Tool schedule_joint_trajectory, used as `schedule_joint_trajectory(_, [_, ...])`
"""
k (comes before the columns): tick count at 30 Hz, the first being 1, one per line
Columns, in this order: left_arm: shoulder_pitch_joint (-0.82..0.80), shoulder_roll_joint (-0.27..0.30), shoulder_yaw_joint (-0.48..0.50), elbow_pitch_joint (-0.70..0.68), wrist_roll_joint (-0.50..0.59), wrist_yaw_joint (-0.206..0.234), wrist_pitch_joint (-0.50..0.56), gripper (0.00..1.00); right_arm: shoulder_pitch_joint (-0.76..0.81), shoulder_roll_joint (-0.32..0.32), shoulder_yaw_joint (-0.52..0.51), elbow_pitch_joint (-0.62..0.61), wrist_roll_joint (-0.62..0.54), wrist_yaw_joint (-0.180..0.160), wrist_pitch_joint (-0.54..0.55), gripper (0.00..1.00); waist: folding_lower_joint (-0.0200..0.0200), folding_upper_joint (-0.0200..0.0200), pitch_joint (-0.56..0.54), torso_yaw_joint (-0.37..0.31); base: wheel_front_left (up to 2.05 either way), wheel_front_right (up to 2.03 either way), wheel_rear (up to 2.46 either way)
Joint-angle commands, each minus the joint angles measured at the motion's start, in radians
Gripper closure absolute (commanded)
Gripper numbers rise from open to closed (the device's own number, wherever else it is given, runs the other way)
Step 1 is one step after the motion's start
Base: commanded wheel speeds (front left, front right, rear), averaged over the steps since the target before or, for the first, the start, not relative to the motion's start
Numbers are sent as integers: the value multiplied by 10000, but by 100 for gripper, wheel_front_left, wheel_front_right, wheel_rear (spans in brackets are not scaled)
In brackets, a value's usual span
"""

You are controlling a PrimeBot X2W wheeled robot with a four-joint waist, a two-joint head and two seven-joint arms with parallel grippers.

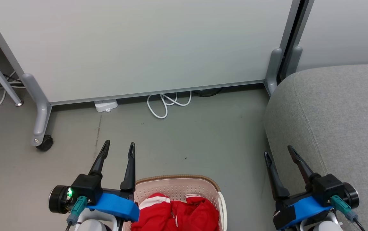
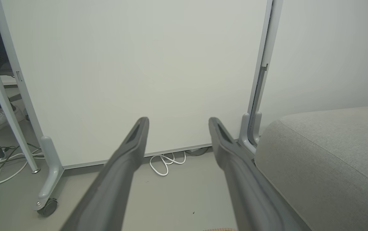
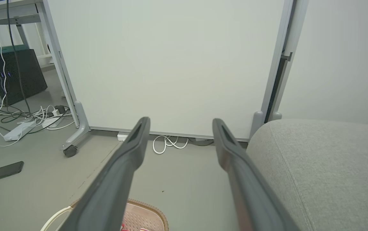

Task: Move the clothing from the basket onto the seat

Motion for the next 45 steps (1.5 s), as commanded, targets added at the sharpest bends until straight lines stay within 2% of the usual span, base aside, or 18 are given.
schedule_joint_trajectory(1, [-141, 28, 13, 28, -68, -44, -52, 0, -146, -51, 1, -7, 81, 22, -42, 0, -1, -1, 0, 4, 0, 0, 0])
schedule_joint_trajectory(16, [-578, 27, -166, 394, 201, -188, -52, 0, -196, -49, 71, -249, 159, 22, -39, 0, -1, -1, 210, -51, 0, 0, 0])
schedule_joint_trajectory(27, [-2139, 381, -1120, 2327, 381, -415, -41, 0, -933, -43, 6, -661, -79, 14, -39, 0, -1, -1, 1650, -642, 0, 0, 0])
schedule_joint_trajectory(36, [-3751, 945, -2919, 4481, 366, -398, -41, 0, -1969, -37, 219, -1272, 75, 14, -39, 0, -1, -1, 3721, -1393, 0, 0, 0])
schedule_joint_trajectory(45, [-5419, 1390, -5017, 7125, 337, -400, -31, 0, -2887, -39, 329, -1723, 197, 14, -39, 0, -1, -1, 5634, -1789, 0, 0, 0])
